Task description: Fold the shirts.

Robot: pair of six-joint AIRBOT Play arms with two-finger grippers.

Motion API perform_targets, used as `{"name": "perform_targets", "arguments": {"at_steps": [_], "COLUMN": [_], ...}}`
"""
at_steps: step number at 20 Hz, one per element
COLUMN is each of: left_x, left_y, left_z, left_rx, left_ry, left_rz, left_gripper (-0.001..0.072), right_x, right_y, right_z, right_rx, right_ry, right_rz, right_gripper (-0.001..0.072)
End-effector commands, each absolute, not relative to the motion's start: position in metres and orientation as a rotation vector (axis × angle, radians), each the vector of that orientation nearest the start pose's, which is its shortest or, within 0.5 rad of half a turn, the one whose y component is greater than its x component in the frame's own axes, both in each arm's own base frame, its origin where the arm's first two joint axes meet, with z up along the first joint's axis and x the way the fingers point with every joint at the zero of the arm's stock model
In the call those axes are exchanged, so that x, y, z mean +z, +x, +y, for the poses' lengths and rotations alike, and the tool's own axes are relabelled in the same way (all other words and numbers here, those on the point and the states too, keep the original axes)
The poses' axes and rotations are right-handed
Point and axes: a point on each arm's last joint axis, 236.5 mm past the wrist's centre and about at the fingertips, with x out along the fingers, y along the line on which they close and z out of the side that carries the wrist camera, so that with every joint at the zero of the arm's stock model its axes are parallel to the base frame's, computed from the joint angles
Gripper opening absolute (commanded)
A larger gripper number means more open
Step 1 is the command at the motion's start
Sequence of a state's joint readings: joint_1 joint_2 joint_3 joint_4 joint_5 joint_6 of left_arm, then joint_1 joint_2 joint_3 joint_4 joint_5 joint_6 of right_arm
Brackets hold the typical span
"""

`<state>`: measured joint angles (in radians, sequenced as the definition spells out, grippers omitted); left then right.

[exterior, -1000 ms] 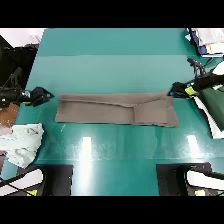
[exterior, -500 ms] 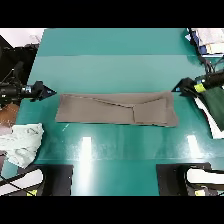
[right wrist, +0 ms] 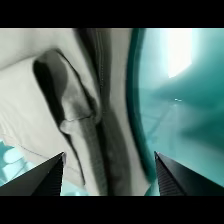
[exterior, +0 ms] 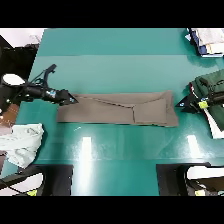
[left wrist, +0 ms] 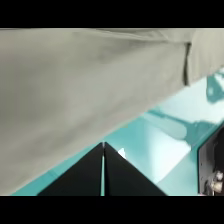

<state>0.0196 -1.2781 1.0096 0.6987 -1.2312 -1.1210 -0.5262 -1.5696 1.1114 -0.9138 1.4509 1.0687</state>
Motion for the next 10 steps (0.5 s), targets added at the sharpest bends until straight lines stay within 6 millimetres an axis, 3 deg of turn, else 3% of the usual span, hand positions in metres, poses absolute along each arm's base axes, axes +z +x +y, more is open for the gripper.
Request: {"name": "perform_targets", "arguments": {"at_steps": [1,6,10], "left_x": [0.032,0.032,0.032], "left_y": [0.335,0.328,0.326], "left_z": [-0.204,-0.23,-0.232], "left_rx": [-0.76,-0.787,-0.793], "left_ry": [-0.437,-0.413,-0.409], "left_rz": [1.237,1.237,1.24], "left_gripper": [0.0024,0.0025,0.0024], "right_x": [-0.073,-0.068,-0.071], "right_y": [0.34,0.357,0.36], "right_z": [-0.02,0.012,0.044], "right_rx": [0.481,0.604,0.66], "right_ry": [0.795,0.839,0.758], "right_rz": [1.44,1.379,1.406], "right_gripper": [0.0627,0.0592,0.0572]}}
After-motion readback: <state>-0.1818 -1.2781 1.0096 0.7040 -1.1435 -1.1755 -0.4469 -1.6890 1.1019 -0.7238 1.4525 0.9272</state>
